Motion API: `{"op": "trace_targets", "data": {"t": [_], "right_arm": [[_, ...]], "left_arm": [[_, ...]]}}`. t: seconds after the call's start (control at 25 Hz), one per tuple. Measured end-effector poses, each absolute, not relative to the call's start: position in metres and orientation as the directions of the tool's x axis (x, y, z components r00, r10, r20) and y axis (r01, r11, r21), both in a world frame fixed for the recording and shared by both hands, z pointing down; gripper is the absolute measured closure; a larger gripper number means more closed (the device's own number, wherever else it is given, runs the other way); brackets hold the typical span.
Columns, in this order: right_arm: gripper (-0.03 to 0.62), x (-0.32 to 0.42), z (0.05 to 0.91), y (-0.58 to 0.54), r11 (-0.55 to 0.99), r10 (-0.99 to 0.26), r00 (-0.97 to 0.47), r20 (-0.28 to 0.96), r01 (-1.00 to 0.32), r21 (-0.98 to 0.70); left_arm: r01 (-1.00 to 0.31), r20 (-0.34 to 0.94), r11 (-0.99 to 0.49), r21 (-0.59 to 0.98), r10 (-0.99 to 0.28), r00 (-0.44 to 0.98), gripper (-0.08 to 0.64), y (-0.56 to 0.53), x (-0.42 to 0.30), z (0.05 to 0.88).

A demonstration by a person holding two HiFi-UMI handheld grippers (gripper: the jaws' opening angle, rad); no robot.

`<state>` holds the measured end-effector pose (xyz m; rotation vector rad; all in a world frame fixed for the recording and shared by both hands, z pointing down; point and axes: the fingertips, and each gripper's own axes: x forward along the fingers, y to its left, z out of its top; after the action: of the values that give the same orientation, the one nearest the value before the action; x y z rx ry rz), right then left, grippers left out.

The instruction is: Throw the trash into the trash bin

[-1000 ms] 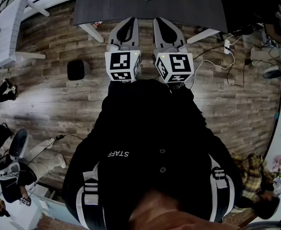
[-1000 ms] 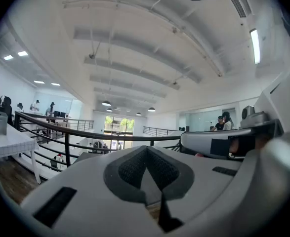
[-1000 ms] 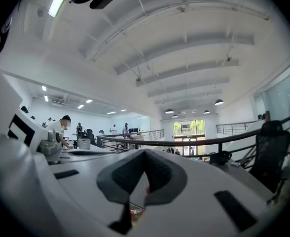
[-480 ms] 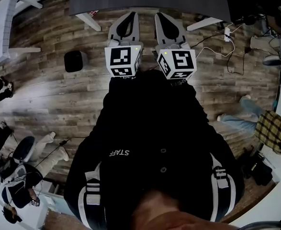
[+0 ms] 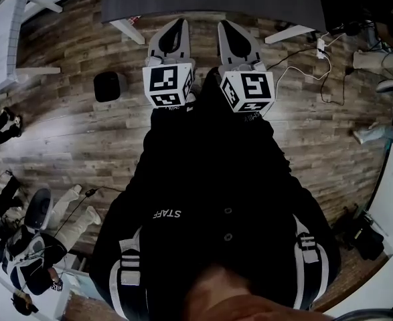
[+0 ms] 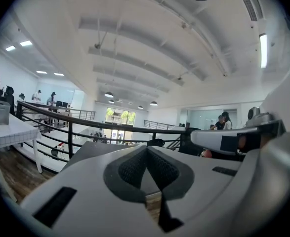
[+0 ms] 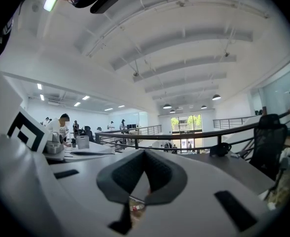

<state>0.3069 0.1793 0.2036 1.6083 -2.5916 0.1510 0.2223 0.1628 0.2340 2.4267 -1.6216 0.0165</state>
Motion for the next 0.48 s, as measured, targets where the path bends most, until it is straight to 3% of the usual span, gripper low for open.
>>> {"op": "trace_targets", "data": {"t": [0.24,0.48], "right_arm": [[0.578,0.345,0.213,0.169,0.429,-0.891,-0.433,0.137,-0.901,-0.062],[0.578,0.345,0.230,0.091,0.440,-0.882,-0.444,0.159,-0.896,-0.061]], "left_arm": [[-0.918,0.159,-0.364,0.156,-0.908,0.388,0.558,0.158,0.258,0.242],[-0.934,0.178,-0.324,0.147,-0.921,0.348,0.558,0.089,0.254,0.258]]}}
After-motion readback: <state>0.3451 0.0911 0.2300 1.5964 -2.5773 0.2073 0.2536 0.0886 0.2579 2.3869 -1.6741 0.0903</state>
